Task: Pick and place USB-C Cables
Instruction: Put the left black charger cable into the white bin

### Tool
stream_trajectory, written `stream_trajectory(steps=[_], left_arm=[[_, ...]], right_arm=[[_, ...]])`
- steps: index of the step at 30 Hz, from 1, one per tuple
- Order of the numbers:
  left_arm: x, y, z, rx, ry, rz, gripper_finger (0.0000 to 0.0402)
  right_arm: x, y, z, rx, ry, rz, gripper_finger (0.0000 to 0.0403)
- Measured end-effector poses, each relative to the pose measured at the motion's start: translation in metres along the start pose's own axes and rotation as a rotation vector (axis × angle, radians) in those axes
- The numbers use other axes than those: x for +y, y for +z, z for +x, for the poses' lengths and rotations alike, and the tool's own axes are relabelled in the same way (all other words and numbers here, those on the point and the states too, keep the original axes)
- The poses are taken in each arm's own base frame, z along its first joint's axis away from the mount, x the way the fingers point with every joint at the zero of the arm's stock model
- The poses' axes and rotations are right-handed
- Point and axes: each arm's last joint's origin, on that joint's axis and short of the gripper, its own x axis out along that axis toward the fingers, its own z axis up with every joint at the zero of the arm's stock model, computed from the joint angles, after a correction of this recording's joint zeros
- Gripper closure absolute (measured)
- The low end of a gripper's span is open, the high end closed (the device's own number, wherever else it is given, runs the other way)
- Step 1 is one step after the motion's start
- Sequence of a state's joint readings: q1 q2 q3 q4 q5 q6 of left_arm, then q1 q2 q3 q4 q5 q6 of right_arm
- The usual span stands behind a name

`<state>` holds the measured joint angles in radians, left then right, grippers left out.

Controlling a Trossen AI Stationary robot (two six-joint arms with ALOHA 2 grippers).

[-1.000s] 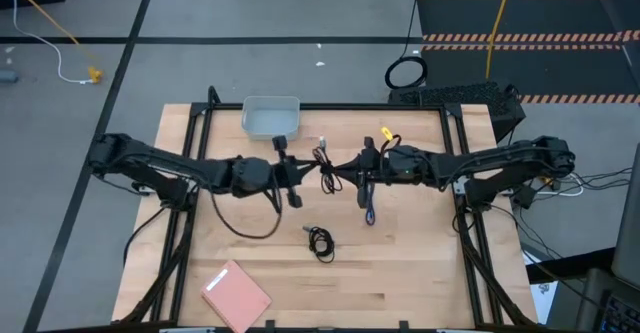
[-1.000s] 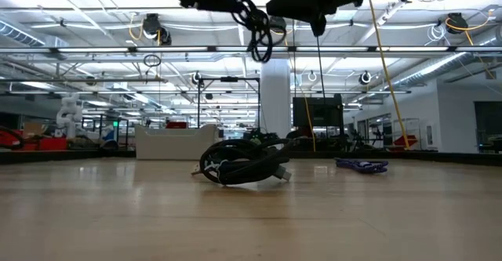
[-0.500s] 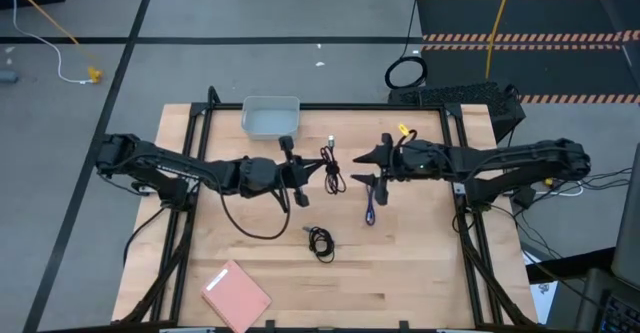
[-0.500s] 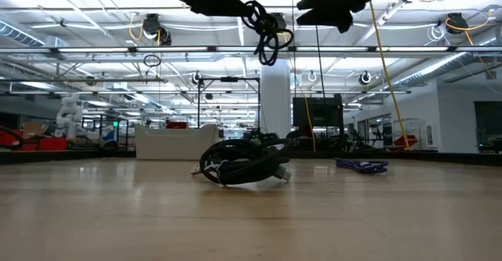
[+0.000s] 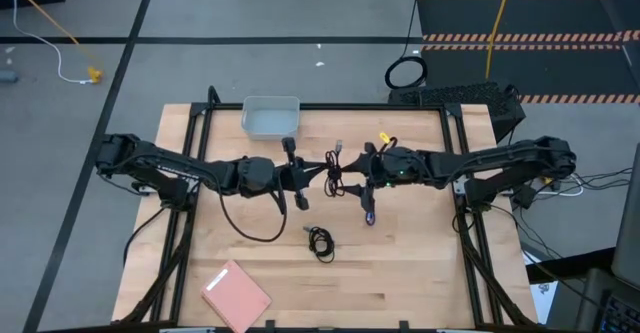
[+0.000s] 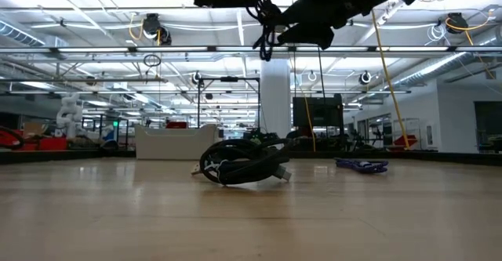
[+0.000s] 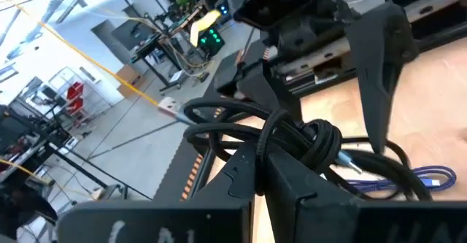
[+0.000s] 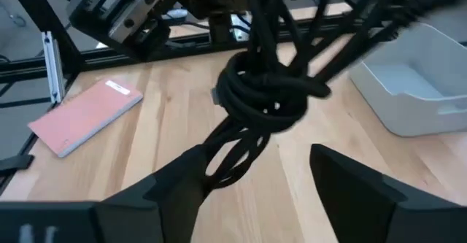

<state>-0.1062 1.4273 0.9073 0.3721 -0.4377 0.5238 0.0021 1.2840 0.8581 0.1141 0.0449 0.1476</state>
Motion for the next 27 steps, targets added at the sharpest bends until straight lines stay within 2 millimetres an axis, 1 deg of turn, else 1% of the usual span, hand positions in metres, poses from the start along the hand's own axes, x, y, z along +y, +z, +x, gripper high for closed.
stream_trajectory(steps=[2, 4, 6, 8, 10, 13, 15, 18, 20, 24, 27], left_arm=[[0.000, 0.000, 0.000, 0.000, 0.000, 0.010, 0.0380], [0.000, 0.000, 0.000, 0.000, 0.001, 0.020, 0.0387], [0.000, 0.000, 0.000, -0.003, 0.002, 0.024, 0.0393], [0.000, 0.001, 0.000, -0.005, 0.004, 0.021, 0.0391], [0.001, 0.001, 0.000, -0.009, 0.006, 0.009, 0.0376], [0.001, 0.003, -0.001, -0.026, 0.009, -0.015, 0.0343], [-0.002, 0.005, -0.002, -0.037, 0.002, -0.020, 0.0323], [-0.006, 0.010, -0.005, -0.057, -0.007, -0.025, 0.0299], [-0.006, 0.015, -0.010, -0.085, -0.002, -0.037, 0.0285], [-0.006, 0.026, -0.019, -0.139, -0.001, -0.063, 0.0264], [-0.008, 0.032, -0.026, -0.171, -0.013, -0.080, 0.0253]], right_arm=[[0.000, -0.001, 0.002, -0.001, 0.001, -0.002, 0.0188], [-0.001, -0.001, 0.005, -0.001, -0.003, -0.007, 0.0217], [-0.001, -0.002, 0.005, 0.000, -0.004, -0.019, 0.0251], [-0.001, -0.001, 0.005, -0.010, -0.003, -0.034, 0.0289], [-0.001, 0.000, 0.004, -0.011, -0.002, -0.050, 0.0329], [-0.001, 0.001, -0.002, -0.003, -0.005, -0.078, 0.0384], [-0.001, 0.003, -0.009, -0.005, -0.007, -0.088, 0.0394], [-0.001, 0.005, -0.020, 0.013, -0.007, -0.091, 0.0385], [-0.001, 0.005, -0.027, 0.030, -0.009, -0.097, 0.0386], [-0.002, 0.004, -0.041, 0.071, -0.014, -0.124, 0.0398], [-0.003, 0.001, -0.050, 0.112, -0.017, -0.138, 0.0396]])
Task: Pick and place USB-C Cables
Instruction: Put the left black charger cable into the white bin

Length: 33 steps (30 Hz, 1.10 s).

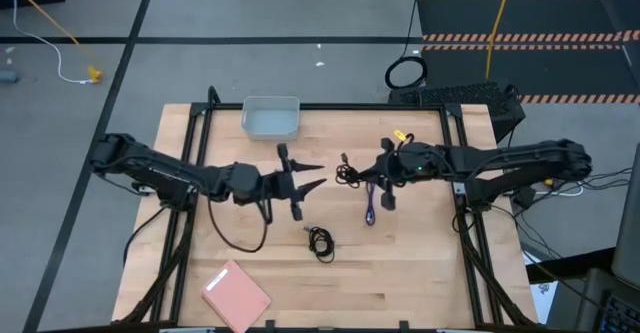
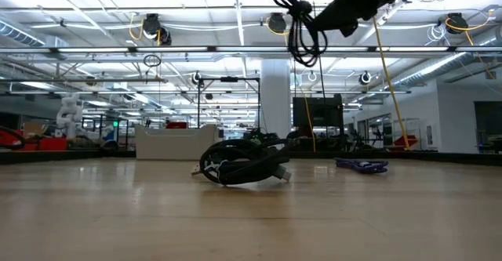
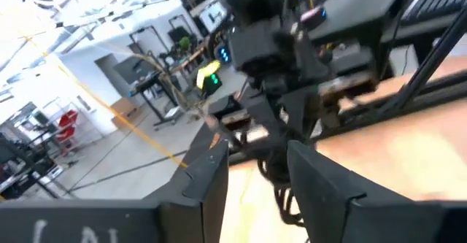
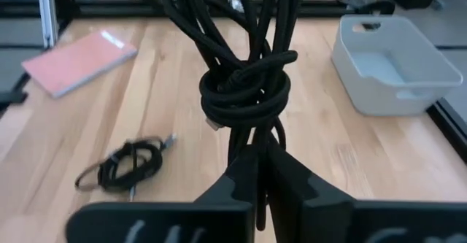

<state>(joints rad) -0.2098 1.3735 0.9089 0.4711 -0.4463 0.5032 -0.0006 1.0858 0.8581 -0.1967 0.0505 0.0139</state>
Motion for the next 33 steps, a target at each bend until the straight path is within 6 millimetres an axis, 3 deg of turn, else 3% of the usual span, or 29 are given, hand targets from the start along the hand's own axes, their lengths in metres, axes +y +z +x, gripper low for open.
stream_trajectory(steps=[10, 14, 18, 33], left_arm=[[-0.014, 0.012, -0.011, -0.028, -0.103, -0.012, 0.0228], [-0.011, 0.021, -0.008, 0.052, -0.159, -0.051, 0.0192], [-0.021, 0.015, -0.002, 0.133, -0.204, 0.007, 0.0152], [-0.055, 0.011, 0.056, 0.233, -0.256, 0.165, 0.0137]], right_arm=[[0.000, -0.008, 0.001, 0.081, -0.002, -0.005, 0.0398], [0.000, -0.010, 0.007, 0.099, 0.000, -0.026, 0.0398], [0.000, -0.012, 0.013, 0.120, 0.002, -0.032, 0.0398], [0.002, -0.017, 0.022, 0.155, 0.055, -0.024, 0.0399]])
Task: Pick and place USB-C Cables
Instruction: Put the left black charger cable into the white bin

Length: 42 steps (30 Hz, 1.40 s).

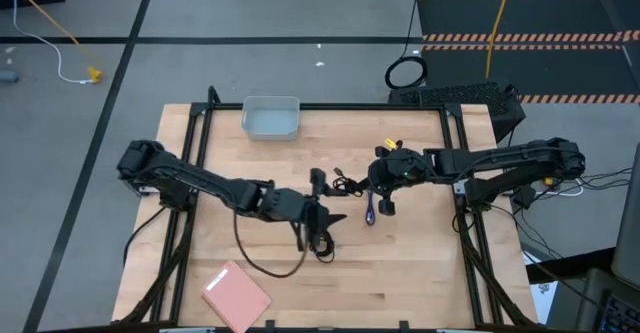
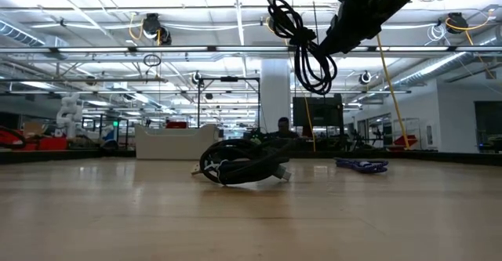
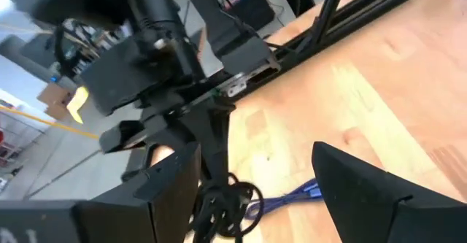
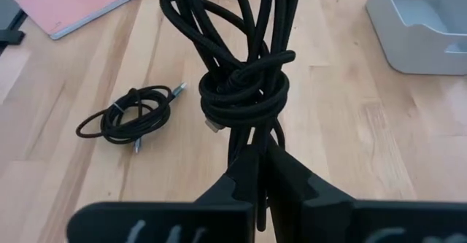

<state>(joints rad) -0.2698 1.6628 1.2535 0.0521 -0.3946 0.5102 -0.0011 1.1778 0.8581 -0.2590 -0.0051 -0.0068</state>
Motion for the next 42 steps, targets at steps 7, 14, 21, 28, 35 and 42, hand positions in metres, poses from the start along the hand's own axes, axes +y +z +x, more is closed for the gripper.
stream_trajectory(steps=[7, 14, 21, 28, 35, 42], left_arm=[[-0.005, 0.003, 0.024, 0.186, 0.041, 0.072, 0.0137], [-0.007, -0.001, 0.028, 0.256, 0.077, 0.172, 0.0137], [-0.006, -0.005, 0.027, 0.330, 0.126, 0.261, 0.0163], [-0.007, -0.006, 0.026, 0.339, 0.115, 0.311, 0.0242], [-0.006, -0.006, 0.027, 0.343, 0.109, 0.353, 0.0321], [-0.001, -0.010, 0.029, 0.357, 0.119, 0.342, 0.0376]], right_arm=[[0.000, 0.000, 0.000, 0.000, 0.000, 0.002, 0.0399], [0.000, 0.000, 0.000, 0.002, 0.000, 0.021, 0.0399], [0.000, 0.000, 0.000, 0.001, 0.001, 0.021, 0.0399], [0.000, 0.000, 0.000, 0.002, 0.001, 0.029, 0.0399], [0.000, 0.000, 0.000, 0.002, 0.000, 0.029, 0.0399], [0.000, 0.000, 0.000, 0.001, -0.001, 0.008, 0.0397]])
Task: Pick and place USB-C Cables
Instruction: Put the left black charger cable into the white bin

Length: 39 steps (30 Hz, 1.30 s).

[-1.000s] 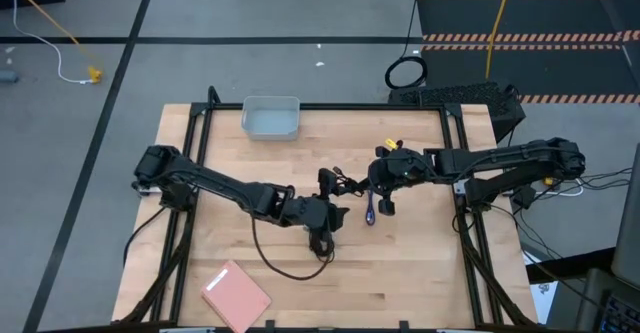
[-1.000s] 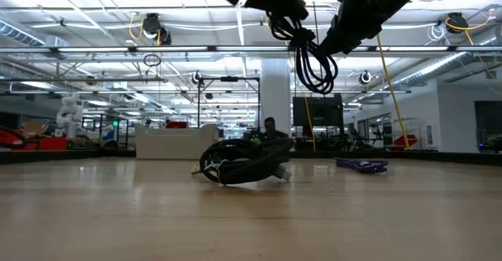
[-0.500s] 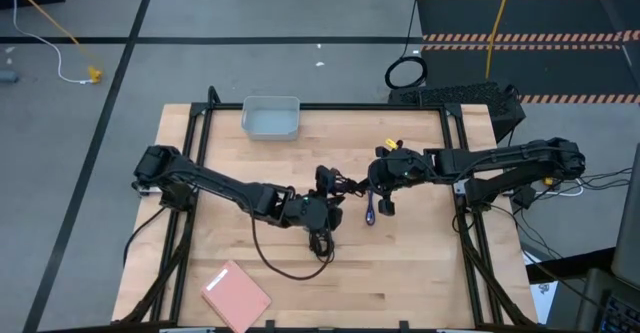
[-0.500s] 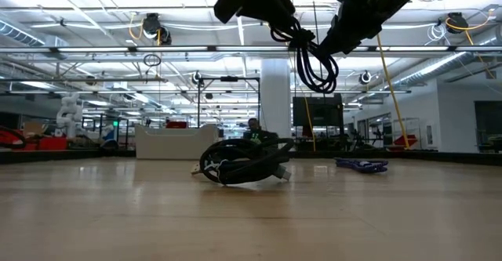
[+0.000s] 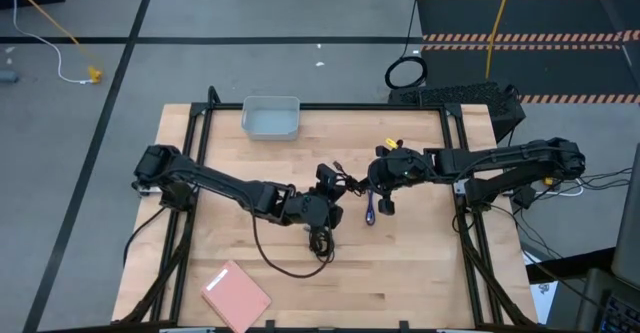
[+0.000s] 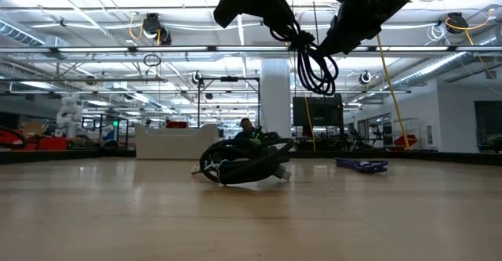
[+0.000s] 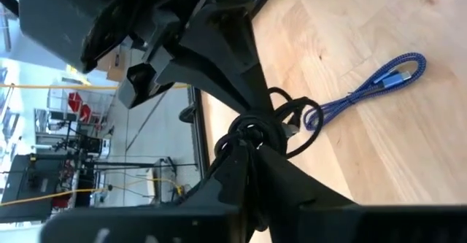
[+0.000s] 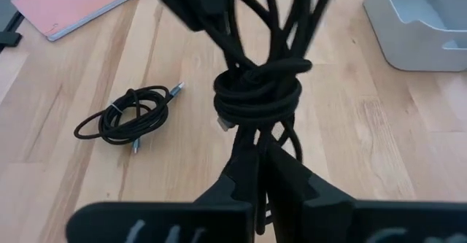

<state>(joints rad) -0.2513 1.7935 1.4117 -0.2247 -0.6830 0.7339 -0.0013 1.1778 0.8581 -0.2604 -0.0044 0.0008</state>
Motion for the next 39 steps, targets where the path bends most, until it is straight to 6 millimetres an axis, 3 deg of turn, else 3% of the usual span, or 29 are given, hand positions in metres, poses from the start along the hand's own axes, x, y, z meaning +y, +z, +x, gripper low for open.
stream_trajectory(steps=[4, 14, 21, 26, 31, 39], left_arm=[[0.000, -0.002, 0.001, 0.013, -0.004, -0.007, 0.0389], [0.000, -0.002, 0.001, 0.012, -0.003, -0.009, 0.0385], [0.006, -0.003, -0.003, 0.060, 0.066, -0.008, 0.0389], [0.027, -0.006, -0.019, 0.074, 0.139, -0.010, 0.0372], [0.059, -0.014, -0.044, 0.082, 0.227, -0.047, 0.0392], [0.110, -0.036, -0.094, 0.051, 0.330, -0.102, 0.0376]], right_arm=[[0.000, 0.002, -0.003, -0.020, -0.004, -0.005, 0.0374], [0.000, 0.006, -0.022, -0.081, -0.006, -0.010, 0.0271], [0.000, 0.009, -0.045, -0.150, -0.033, 0.018, 0.0238], [-0.001, 0.006, -0.065, -0.169, -0.119, 0.026, 0.0237], [-0.002, 0.003, -0.079, -0.191, -0.127, 0.028, 0.0238], [-0.002, 0.002, -0.086, -0.202, -0.127, 0.027, 0.0238]])
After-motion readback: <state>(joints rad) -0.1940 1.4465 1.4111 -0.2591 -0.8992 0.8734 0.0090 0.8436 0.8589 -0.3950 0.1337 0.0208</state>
